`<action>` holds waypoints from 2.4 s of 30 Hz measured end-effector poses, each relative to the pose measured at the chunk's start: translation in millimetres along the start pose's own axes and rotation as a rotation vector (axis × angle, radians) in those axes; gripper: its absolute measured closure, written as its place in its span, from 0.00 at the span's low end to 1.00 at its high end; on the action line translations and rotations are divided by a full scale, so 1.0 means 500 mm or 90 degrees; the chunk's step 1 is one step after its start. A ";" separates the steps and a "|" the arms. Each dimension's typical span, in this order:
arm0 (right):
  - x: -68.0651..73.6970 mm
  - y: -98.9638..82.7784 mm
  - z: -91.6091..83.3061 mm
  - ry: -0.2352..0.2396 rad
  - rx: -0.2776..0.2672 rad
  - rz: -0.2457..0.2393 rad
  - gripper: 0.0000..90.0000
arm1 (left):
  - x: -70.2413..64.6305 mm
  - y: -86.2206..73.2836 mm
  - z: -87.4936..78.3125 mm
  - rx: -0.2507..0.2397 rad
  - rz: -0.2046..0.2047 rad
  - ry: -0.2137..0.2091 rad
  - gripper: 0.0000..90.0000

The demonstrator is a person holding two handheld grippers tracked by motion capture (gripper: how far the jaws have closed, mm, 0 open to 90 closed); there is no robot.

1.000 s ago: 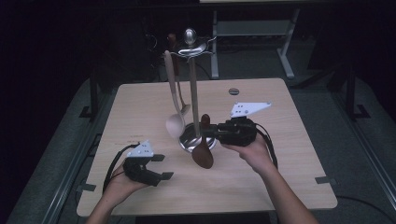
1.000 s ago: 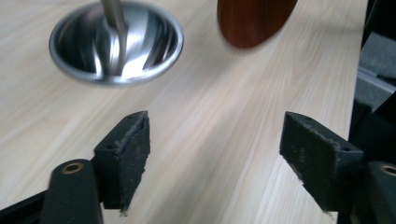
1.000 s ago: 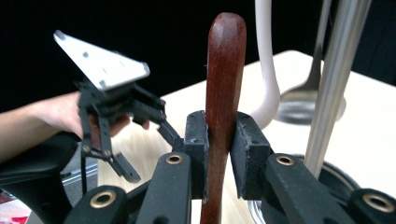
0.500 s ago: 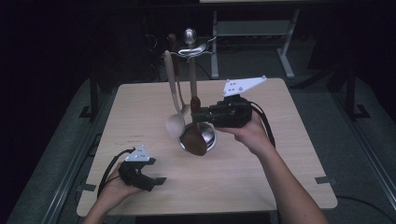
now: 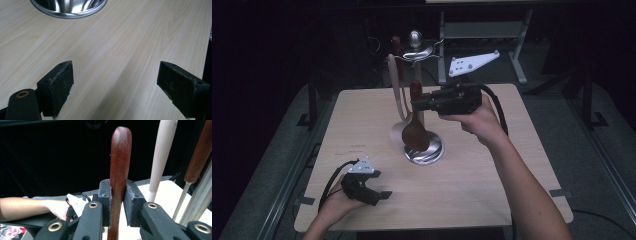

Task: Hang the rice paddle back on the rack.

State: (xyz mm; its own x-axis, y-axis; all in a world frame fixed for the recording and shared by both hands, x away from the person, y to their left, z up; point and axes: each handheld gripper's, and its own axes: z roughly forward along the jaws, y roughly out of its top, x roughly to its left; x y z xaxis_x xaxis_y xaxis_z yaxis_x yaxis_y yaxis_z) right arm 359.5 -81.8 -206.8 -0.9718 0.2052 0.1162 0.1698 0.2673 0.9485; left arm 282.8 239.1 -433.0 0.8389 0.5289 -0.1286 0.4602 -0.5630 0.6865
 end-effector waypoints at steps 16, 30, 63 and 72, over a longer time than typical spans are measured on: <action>-0.036 0.049 0.012 0.020 -0.002 0.002 0.86 | -0.001 -0.002 0.006 0.001 -0.003 -0.006 0.15; -0.057 0.049 0.007 0.014 -0.014 0.023 0.86 | 0.001 -0.003 0.001 -0.004 0.004 0.001 0.15; -0.048 -0.032 -0.048 -0.107 -0.006 0.029 0.47 | -0.004 -0.001 0.006 -0.003 0.008 -0.012 0.15; -0.037 -0.090 -0.066 -0.149 0.016 0.036 0.38 | -0.002 -0.001 0.006 -0.013 0.016 -0.010 0.16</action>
State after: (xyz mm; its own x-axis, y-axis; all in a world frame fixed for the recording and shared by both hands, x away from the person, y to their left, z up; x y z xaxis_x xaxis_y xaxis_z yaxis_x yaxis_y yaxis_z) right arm 364.5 -128.5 -241.8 -0.8965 0.4328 0.0941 0.2294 0.2721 0.9345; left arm 282.4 237.0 -435.4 0.8547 0.5045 -0.1222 0.4328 -0.5627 0.7043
